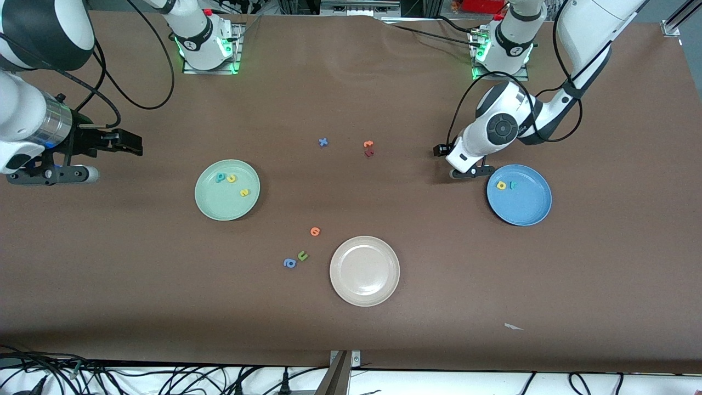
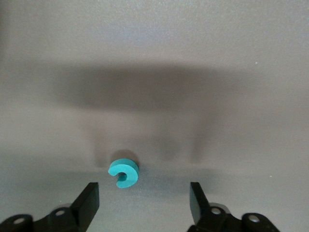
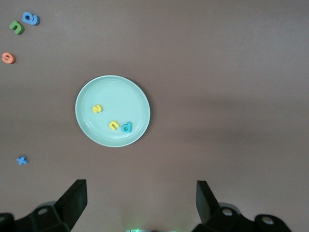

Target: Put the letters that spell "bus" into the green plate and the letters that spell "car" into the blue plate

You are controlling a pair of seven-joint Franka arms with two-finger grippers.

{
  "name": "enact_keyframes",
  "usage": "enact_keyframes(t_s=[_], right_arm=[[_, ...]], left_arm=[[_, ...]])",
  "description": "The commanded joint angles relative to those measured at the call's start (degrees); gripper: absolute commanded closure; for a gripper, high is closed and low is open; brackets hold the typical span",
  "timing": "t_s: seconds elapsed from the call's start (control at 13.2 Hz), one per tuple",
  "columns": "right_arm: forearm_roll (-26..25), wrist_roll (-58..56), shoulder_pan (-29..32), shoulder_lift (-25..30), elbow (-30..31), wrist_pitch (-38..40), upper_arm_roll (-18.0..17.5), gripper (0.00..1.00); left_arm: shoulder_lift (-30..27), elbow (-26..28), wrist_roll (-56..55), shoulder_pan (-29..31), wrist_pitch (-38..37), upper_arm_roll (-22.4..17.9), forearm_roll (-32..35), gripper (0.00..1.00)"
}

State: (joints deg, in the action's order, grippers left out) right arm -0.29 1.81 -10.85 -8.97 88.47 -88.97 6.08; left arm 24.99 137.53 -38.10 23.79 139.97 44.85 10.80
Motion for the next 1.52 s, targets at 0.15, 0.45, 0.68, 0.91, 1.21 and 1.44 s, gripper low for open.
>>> enact_keyframes(t_s=[0.15,0.45,0.68,0.91,1.21,1.44], right_arm=[[0.2,-1.1,4.26,13.36,21.82,-20.17,-3.61,0.0],[0.11,-0.93,7.6,10.48,9.21,-5.36,-6.34,0.0],[0.03,-1.2,8.3,9.59,5.76,-5.52,-6.25,0.0],[0.64,-1.37,9.62,9.67,5.66,-5.07,-6.43,0.0],[0.64,-1.2,11.46,9.76,5.66,-4.54,-9.23,0.0],[0.73,-0.32,11.47,9.94,6.19,-4.46,-9.24,0.0]], left_arm=[[-0.29,0.81,-0.83,0.29,0.83,-0.29,-0.61,0.21],[-0.2,0.99,-0.83,0.29,0.75,-0.38,-0.61,0.27],[-0.11,0.99,-0.83,0.29,0.75,-0.9,-0.52,0.33],[-0.11,0.55,-0.75,0.21,0.75,-1.78,-0.35,0.33],[0.32,0.55,-2.49,-0.32,0.75,-2.31,1.94,0.34],[0.59,0.55,-3.47,-0.94,0.75,-2.31,1.94,0.42]])
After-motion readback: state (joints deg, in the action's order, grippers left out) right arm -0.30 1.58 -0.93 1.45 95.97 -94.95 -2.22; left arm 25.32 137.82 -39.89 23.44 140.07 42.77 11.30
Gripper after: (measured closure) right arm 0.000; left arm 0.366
